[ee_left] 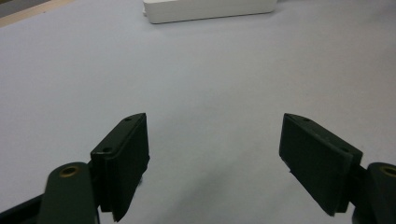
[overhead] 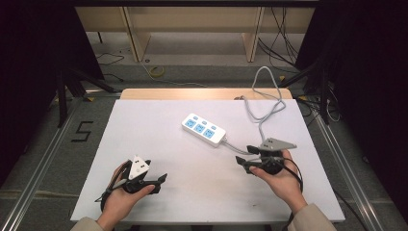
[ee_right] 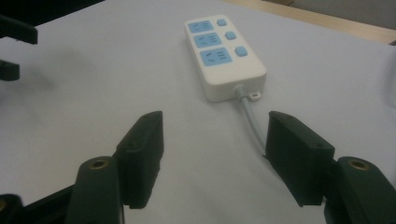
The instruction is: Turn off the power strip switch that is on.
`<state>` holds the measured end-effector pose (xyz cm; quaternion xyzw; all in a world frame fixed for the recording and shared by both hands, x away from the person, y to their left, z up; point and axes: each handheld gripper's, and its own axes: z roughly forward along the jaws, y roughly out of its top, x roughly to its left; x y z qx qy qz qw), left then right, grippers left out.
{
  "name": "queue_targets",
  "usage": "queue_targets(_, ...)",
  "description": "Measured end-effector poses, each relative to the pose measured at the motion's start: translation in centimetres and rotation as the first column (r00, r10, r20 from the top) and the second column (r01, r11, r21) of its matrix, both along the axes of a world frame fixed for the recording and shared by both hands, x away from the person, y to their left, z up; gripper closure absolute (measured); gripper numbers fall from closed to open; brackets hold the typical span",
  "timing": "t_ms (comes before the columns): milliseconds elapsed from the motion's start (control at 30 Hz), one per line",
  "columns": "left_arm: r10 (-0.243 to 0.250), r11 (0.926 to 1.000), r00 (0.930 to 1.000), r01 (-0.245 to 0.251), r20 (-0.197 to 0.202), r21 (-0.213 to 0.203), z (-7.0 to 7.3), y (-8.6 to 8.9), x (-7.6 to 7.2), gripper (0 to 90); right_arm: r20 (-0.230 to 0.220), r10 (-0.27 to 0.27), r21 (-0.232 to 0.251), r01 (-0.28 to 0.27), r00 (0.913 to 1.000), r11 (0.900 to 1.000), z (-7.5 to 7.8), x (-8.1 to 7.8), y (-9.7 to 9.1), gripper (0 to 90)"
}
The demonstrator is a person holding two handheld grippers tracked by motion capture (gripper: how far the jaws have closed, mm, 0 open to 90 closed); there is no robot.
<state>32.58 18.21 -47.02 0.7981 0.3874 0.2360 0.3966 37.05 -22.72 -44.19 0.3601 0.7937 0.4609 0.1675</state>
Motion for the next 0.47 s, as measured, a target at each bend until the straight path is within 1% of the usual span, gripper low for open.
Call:
queue_targets(67, 0.0, 1.0, 1.0, 0.0, 0.002, 0.004, 0.0, 0.0, 0.0, 24.0, 0.027, -0.013, 0.03, 0.012, 0.9996, 0.9995, -0.9, -1.0, -0.7, 36.8)
queue_targets(100, 0.001, 1.0, 1.0, -0.001, 0.001, 0.004, 0.0, -0.1, 0.0, 24.0, 0.032, -0.025, 0.044, 0.024, 0.9992, 0.9987, -1.3, -1.4, -0.9, 36.8)
queue_targets(200, 0.001, 1.0, 1.0, -0.001, -0.001, 0.004, 0.0, -0.1, 0.1, 24.0, 0.045, -0.011, 0.03, 0.009, 0.9989, 0.9995, -1.6, -1.6, -1.1, 35.7)
queue_targets(267, 0.001, 1.0, 1.0, -0.001, 0.001, 0.006, 0.0, -0.1, 0.1, 24.0, 0.047, -0.004, 0.037, 0.003, 0.9989, 0.9993, -1.6, -1.6, -0.9, 35.5)
queue_targets(367, 0.007, 1.0, 1.0, -0.007, 0.004, -0.005, 0.0, 0.1, 0.1, 24.0, 0.054, 0.004, 0.034, -0.006, 0.9986, 0.9994, -1.8, -1.8, -0.6, 35.0)
queue_targets(433, 0.007, 1.0, 1.0, -0.007, 0.001, -0.003, 0.0, 0.2, 0.1, 24.0, 0.062, 0.005, 0.037, -0.007, 0.9981, 0.9993, -1.8, -2.0, -0.6, 34.6)
queue_targets(467, 0.009, 1.0, 1.0, -0.009, 0.003, -0.003, 0.0, 0.2, 0.1, 24.0, 0.059, 0.007, 0.042, -0.009, 0.9982, 0.9991, -1.8, -2.1, -0.6, 34.3)
